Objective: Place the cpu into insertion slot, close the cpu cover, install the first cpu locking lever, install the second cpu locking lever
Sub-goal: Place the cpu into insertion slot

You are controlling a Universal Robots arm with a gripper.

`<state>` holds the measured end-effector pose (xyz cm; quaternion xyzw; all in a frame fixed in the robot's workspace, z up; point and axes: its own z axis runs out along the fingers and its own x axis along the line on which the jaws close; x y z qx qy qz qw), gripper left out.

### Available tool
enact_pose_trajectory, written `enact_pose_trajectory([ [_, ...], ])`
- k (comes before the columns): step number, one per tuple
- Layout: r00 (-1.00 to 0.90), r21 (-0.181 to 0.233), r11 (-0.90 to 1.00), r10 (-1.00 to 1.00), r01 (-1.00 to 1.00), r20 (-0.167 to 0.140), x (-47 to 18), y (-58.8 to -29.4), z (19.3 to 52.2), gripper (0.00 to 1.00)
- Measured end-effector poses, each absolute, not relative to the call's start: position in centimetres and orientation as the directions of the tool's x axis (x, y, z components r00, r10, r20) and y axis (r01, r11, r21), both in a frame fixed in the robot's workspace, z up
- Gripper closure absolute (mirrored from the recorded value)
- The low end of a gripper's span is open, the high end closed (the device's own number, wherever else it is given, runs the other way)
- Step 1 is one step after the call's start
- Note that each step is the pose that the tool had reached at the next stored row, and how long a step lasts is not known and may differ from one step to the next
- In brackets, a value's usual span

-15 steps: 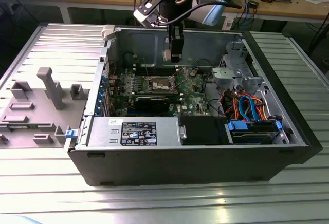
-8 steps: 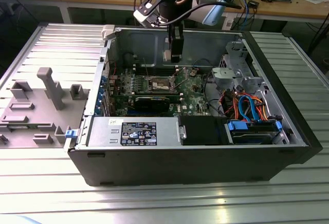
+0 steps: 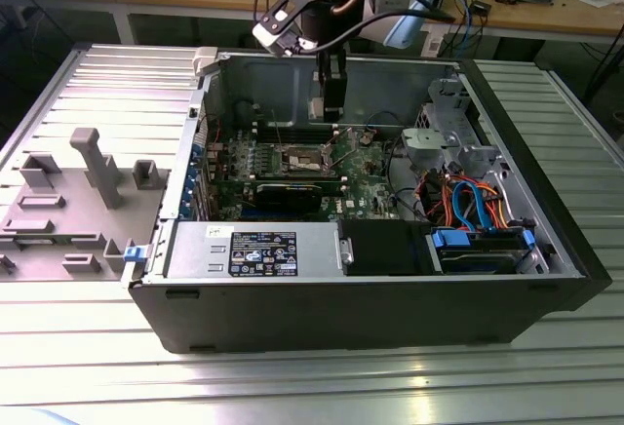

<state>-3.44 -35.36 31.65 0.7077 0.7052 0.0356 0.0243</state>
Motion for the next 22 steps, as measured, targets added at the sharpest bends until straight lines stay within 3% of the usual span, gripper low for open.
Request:
enact_pose_trajectory([
  [7, 0.006, 0.044, -0.007, 1.0, 0.999, 0.016, -3.43, -35.36, 31.23, 0.45],
  [22, 0.006, 0.042, -0.007, 1.0, 0.999, 0.016, -3.43, -35.36, 30.8, 0.45],
])
